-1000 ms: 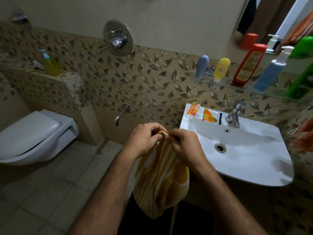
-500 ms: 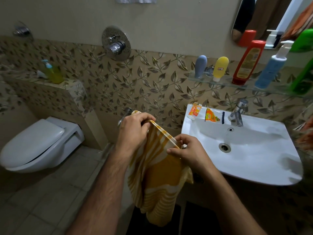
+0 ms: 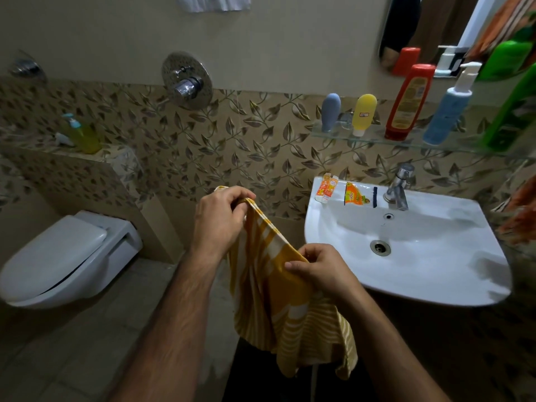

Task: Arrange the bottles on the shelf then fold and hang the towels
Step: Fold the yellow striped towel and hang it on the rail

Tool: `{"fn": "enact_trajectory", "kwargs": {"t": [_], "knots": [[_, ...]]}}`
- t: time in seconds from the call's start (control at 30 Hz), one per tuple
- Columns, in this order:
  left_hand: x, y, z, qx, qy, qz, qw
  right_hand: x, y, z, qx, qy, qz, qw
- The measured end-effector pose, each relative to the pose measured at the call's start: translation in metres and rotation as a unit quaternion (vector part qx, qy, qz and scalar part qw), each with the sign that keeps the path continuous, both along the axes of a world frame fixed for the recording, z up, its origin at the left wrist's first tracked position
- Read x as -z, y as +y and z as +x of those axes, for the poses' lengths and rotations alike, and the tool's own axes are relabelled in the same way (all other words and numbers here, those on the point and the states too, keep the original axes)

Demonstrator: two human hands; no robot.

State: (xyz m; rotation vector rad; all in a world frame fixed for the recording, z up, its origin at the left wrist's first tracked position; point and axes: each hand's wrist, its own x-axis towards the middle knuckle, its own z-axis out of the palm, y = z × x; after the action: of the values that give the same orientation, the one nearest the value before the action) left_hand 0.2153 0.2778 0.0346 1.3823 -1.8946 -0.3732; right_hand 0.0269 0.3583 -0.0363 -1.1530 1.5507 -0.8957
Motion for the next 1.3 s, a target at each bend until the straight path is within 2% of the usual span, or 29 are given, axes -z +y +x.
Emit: {"fn": "enact_trajectory", "kwargs": {"t": [0.17, 0.33, 0.4, 0.47, 0.57, 0.77, 0.93, 1.03, 1.17, 1.23, 1.3], "knots": [[0.004, -0.002, 0.002, 0.005, 0.003, 0.006, 1.000, -0.002, 0.004, -0.008, 0.039, -0.002, -0.017, 0.999], [0.011, -0.006, 0.008, 0.003, 0.004, 0.038, 0.999, -0.017, 0.007, -0.040, 0.033, -0.091, 0.000, 0.995], [0.016, -0.004, 0.007, 0.007, 0.002, 0.054, 0.999, -0.020, 0.006, -0.050, 0.026, -0.036, -0.003, 0.999], [0.021, -0.003, 0.007, 0.001, 0.006, 0.066, 0.998, -0.018, 0.004, -0.052, 0.007, 0.075, -0.035, 0.997], [0.024, -0.007, 0.010, -0.012, 0.008, 0.092, 0.996, -0.018, 0.005, -0.046, -0.029, 0.210, -0.083, 0.974], [0.032, -0.010, 0.019, -0.017, 0.008, 0.127, 0.992, -0.016, 0.009, -0.044, -0.056, 0.362, -0.125, 0.922], [0.042, -0.015, 0.022, -0.018, -0.022, 0.164, 0.986, -0.014, 0.008, -0.043, -0.076, 0.418, -0.125, 0.896], [0.046, -0.017, 0.019, -0.027, -0.039, 0.192, 0.980, -0.010, 0.005, -0.032, -0.047, 0.456, -0.134, 0.879], [0.055, -0.001, 0.006, -0.023, 0.029, 0.200, 0.979, -0.005, -0.008, -0.010, 0.064, 0.465, -0.129, 0.873], [0.063, 0.014, -0.004, 0.011, 0.057, 0.184, 0.981, -0.006, -0.013, -0.002, 0.060, 0.454, -0.129, 0.879], [0.068, 0.024, -0.013, 0.069, 0.050, 0.178, 0.980, -0.008, -0.014, 0.002, 0.028, 0.453, -0.141, 0.880]]}}
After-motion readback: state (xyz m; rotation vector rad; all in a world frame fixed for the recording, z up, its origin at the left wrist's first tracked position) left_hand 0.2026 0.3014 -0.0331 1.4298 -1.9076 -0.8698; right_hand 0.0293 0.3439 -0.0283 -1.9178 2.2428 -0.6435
